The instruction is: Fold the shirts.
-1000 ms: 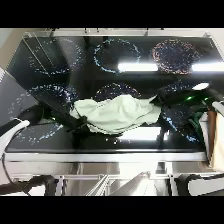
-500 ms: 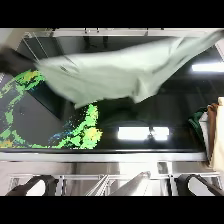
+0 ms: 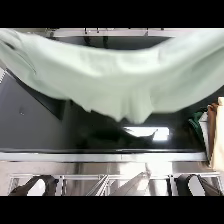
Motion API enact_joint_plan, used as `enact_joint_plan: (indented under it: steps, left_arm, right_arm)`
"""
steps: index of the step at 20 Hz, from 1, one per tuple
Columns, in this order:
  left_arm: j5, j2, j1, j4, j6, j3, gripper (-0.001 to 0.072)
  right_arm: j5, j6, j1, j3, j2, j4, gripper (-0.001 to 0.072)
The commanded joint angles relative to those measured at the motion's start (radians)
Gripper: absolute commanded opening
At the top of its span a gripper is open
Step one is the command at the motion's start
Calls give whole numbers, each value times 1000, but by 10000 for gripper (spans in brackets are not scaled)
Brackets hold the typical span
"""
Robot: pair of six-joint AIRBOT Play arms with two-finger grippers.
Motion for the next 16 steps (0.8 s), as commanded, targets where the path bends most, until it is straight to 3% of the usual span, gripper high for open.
enact_joint_plan:
  steps: [1, 5, 8, 9, 10, 11, 12, 16]
  left_arm:
    - [62, -75, -84, 1, 11, -121, 23]
    - [60, -266, -162, 10, 50, -314, 23]
    - [-28, -469, -177, 9, 65, -426, 22]
    - [-64, -535, -171, 8, 65, -439, 73]
    - [-85, -605, -160, 4, 64, -430, 365]
    - [-84, -663, -144, 4, 63, -398, 599]
    - [-66, -718, -124, 5, 52, -350, 703]
    - [95, -816, -29, 10, 18, -193, 703]
  right_arm:
    - [138, 23, 15, -79, -39, -1, 17]
    - [82, 16, 94, -345, -188, -8, 18]
    - [-121, 16, 159, -528, -409, -71, 27]
    - [-175, 16, 170, -549, -508, -82, 237]
    - [-181, 16, 169, -541, -600, -80, 505]
    - [-156, 16, 160, -516, -682, -80, 540]
    - [-112, 16, 149, -483, -741, -80, 540]
    - [46, 17, 72, -423, -765, -126, 538]
